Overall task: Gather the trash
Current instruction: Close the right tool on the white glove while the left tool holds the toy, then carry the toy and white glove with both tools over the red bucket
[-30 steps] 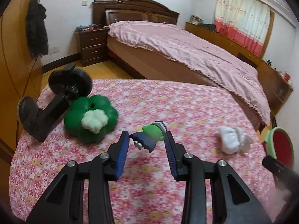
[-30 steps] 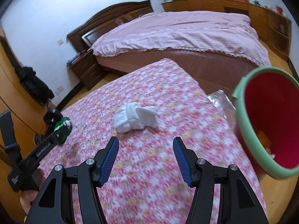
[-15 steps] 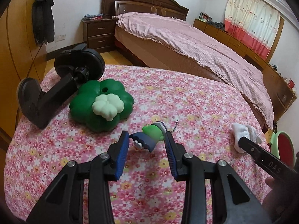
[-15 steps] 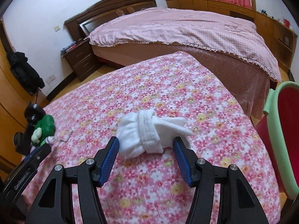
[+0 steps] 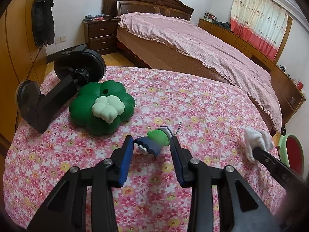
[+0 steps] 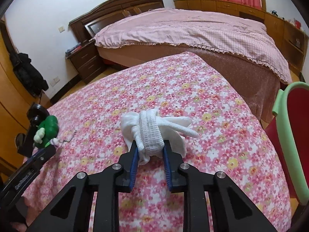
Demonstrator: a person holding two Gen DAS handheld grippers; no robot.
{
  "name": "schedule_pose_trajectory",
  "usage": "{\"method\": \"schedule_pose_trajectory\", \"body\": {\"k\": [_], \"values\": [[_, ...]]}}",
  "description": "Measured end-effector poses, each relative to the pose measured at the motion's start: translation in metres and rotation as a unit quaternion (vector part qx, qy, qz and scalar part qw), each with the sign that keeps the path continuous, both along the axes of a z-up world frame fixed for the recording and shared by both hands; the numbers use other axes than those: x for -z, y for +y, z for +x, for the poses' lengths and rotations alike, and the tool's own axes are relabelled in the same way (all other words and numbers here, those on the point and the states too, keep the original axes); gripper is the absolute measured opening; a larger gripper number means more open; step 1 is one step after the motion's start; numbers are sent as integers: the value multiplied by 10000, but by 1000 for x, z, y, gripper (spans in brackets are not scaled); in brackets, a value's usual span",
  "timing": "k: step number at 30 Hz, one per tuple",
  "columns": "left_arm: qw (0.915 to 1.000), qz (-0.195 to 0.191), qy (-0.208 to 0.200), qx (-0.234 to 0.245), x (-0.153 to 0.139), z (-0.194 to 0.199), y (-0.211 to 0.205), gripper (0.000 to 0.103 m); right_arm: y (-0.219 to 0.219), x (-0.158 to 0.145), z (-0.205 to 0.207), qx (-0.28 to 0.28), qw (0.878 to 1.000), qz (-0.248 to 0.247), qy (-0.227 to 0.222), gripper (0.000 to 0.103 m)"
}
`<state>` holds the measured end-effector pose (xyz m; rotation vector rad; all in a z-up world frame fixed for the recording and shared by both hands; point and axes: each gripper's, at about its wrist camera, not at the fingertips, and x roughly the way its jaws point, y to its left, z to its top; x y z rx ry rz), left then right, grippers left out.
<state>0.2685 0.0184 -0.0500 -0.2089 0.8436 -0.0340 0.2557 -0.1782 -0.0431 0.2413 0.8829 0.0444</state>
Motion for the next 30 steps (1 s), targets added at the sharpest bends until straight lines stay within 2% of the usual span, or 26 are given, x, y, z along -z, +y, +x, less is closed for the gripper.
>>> {"method": "schedule_pose_trajectory", "body": {"k": [7, 17, 30], "values": [[10000, -24, -36, 66, -3, -3, -3, 39, -12, -20, -36, 152, 9992, 283, -234, 24], [9992, 0, -202, 343, -16, -15, -19, 39, -38, -43, -82, 432, 9974, 294, -502, 24], [9955, 99, -399, 855, -36, -34, -58, 39, -93, -61, -126, 1135, 9899, 323, -787, 24]]}}
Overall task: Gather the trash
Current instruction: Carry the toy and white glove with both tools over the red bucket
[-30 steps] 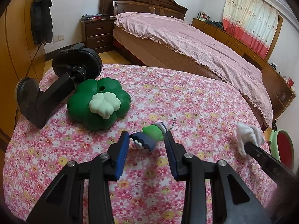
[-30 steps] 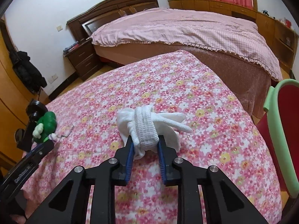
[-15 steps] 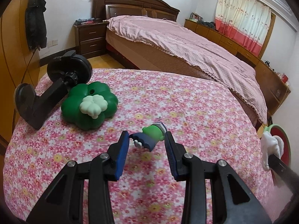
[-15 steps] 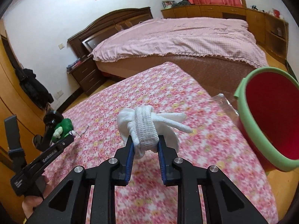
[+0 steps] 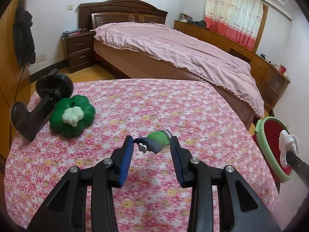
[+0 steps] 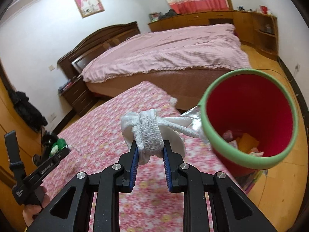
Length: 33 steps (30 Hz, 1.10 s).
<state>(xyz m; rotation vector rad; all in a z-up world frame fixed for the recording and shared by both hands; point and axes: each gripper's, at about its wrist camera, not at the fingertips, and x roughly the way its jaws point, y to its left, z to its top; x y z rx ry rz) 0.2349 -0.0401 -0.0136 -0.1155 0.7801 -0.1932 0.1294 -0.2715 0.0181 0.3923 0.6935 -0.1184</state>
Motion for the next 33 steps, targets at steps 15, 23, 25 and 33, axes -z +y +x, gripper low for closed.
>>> {"method": "schedule_pose_trajectory", "body": {"k": [15, 23, 25, 33], "values": [[9949, 217, -206, 964, -29, -23, -96, 39, -69, -3, -42, 782, 9966, 145, -190, 24], [9848, 185, -85, 1724, -32, -24, -159, 39, -107, 8, -63, 1273, 9909, 381, -238, 24], [9818, 117, -79, 1894, -31, -26, -171, 39, -115, 11, -65, 1351, 9896, 426, -236, 24], [9664, -83, -45, 2569, -23, -30, -234, 39, -139, 20, -70, 1552, 9864, 500, -217, 24]]}}
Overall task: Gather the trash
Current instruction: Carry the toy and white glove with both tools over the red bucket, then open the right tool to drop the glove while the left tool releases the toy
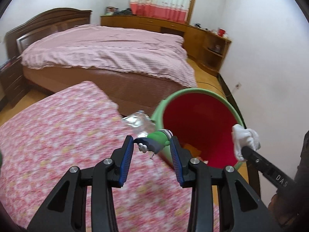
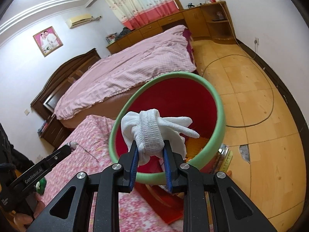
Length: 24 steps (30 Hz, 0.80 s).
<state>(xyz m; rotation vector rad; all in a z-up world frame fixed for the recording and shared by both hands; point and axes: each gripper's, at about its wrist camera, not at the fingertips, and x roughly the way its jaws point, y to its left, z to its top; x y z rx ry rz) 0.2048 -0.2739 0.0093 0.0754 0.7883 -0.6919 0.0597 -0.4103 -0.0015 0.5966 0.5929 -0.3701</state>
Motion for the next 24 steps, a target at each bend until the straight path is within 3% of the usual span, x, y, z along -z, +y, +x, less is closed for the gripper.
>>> {"method": "schedule_pose_trajectory", "body": {"k": [11, 24], "values": [[9980, 101, 251, 579, 24, 3, -63, 39, -26, 18, -1, 147, 9997, -8, 175, 25], [9982, 144, 336, 467, 28, 7, -53, 41, -32, 23, 17, -24, 9996, 56, 267, 33]]}}
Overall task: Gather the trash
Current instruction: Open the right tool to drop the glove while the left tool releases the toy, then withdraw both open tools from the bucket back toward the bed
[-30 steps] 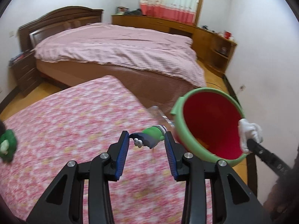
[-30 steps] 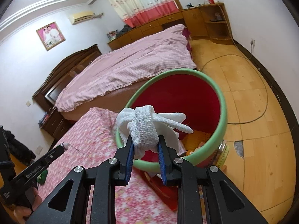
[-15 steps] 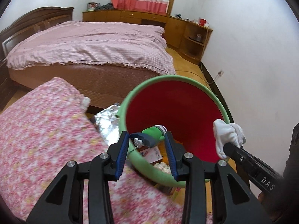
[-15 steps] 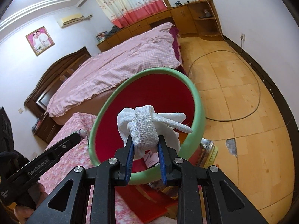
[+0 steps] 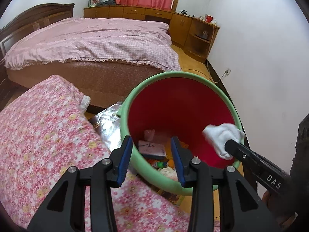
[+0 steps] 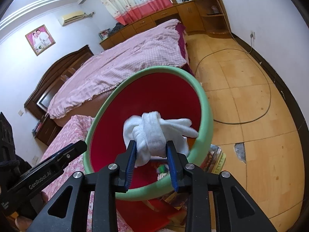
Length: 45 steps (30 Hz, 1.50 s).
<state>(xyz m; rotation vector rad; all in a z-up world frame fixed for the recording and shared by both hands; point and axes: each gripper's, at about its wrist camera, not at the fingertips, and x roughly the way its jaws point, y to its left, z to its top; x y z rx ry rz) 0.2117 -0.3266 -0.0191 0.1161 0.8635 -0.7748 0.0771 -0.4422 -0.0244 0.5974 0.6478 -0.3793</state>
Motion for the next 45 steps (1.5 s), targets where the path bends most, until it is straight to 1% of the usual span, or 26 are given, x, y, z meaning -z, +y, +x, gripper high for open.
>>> {"method": "schedule_pose_trajectory", "body": {"k": [1, 3, 5, 9, 10, 11, 12, 14, 18, 20, 26, 31, 37, 45], "values": [[10000, 14, 14, -40, 0, 0, 3, 41, 1, 0, 1, -32, 10000, -17, 21, 33], [9999, 49, 39, -108, 0, 0, 10, 41, 4, 0, 4, -92, 9999, -38, 40, 39], [9998, 60, 56, -170, -1, -1, 17, 41, 8, -2, 3, -106, 9999, -76, 29, 48], [9992, 19, 139, -364, -3, -2, 35, 42, 17, -7, 5, -209, 9994, -228, 144, 51], [9990, 12, 154, -411, -4, -4, 41, 42, 20, -8, 4, -234, 9993, -266, 153, 53], [9988, 28, 154, -463, -6, -5, 46, 44, 22, -10, 4, -257, 9991, -299, 149, 60], [9986, 43, 142, -503, -7, -7, 51, 45, 26, -13, 3, -291, 9989, -333, 128, 63], [9983, 75, 101, -578, -10, -10, 60, 46, 33, -18, 1, -373, 9985, -390, 85, 65], [9973, 71, 50, -724, -18, -20, 84, 54, 49, -29, -4, -510, 9975, -485, 33, 66], [9963, 57, 3, -853, -22, -26, 98, 55, 58, -33, -7, -548, 9969, -560, 30, 76], [9923, 130, -29, -1228, -32, -35, 136, 56, 93, -44, -16, -799, 9935, -808, -7, 77], [9879, 167, -174, -1530, -39, -51, 167, 56, 119, -53, -28, -1048, 9901, -933, -95, 77], [9812, 177, -283, -1901, -46, -78, 201, 56, 144, -57, -40, -1270, 9866, -1027, -46, 77], [9722, 237, -521, -2272, -53, -115, 234, 56, 174, -59, -64, -1498, 9818, -1152, -192, 77]]}}
